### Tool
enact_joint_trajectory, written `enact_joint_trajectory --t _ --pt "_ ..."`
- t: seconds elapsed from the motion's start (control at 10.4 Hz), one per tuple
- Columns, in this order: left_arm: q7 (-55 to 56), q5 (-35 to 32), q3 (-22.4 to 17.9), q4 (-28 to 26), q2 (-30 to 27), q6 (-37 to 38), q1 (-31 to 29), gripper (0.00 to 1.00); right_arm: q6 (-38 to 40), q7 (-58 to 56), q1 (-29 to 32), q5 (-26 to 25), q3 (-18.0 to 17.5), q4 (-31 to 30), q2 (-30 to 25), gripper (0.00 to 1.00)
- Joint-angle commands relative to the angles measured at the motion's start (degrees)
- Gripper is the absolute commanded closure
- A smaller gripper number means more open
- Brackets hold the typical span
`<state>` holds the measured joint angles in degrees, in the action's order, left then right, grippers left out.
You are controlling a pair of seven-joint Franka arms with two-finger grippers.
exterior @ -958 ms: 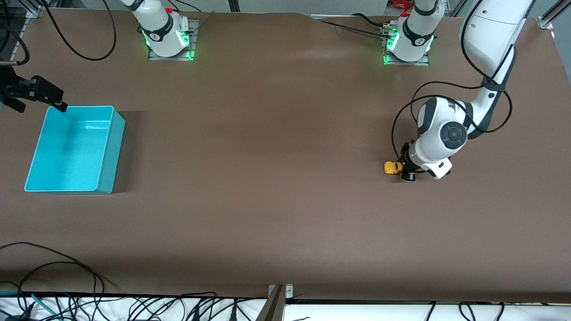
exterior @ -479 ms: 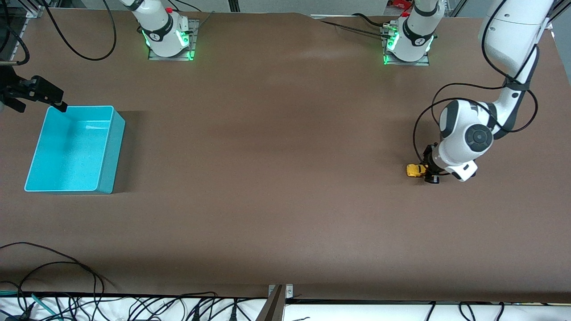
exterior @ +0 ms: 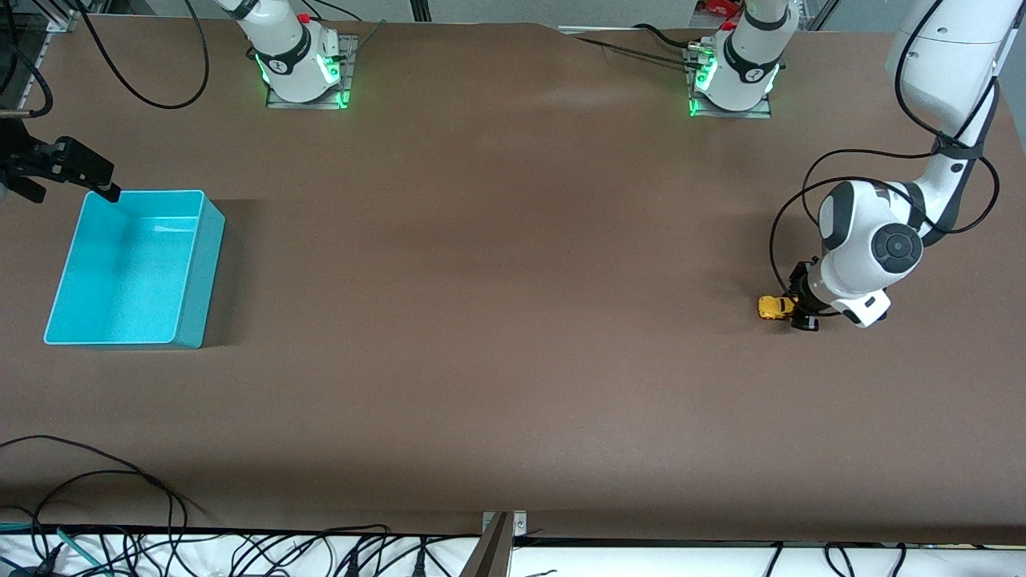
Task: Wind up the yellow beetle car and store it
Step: 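Roll the held car back and forth on the table with the left gripper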
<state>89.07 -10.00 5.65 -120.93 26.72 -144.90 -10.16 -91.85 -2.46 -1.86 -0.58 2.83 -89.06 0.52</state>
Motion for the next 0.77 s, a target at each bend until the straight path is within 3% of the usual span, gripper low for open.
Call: enact_joint_trajectory --t 0.0,0.38,0.48,0.57,0.67 --pt "-0.7 -2.4 -0.1 0.4 3.3 -1.7 -0.8 1.00 0.1 0.6 -0.1 -0.3 -0.2 1.1 0.3 0.00" --pt "-2.1 -2.4 0.0 0.4 3.3 -1.7 -0.9 1.00 0.2 0.5 -0.1 -0.3 -0.3 1.1 0.3 0.00" --pt "-4.7 -2.3 0.0 0.7 3.2 -1.6 -1.2 0.18 0.1 0.6 -0.1 -0.3 -0.3 1.1 0.3 0.00" --pt "-4.3 -1.8 0.0 0.9 2.9 -1.6 -1.1 0.00 0.1 0.6 -0.1 -0.3 -0.3 1.1 0.3 0.00" --pt "-4.4 -1.5 0.1 1.2 2.4 -1.5 -1.2 0.00 0.1 0.6 -0.1 -0.3 -0.3 1.0 0.3 0.00"
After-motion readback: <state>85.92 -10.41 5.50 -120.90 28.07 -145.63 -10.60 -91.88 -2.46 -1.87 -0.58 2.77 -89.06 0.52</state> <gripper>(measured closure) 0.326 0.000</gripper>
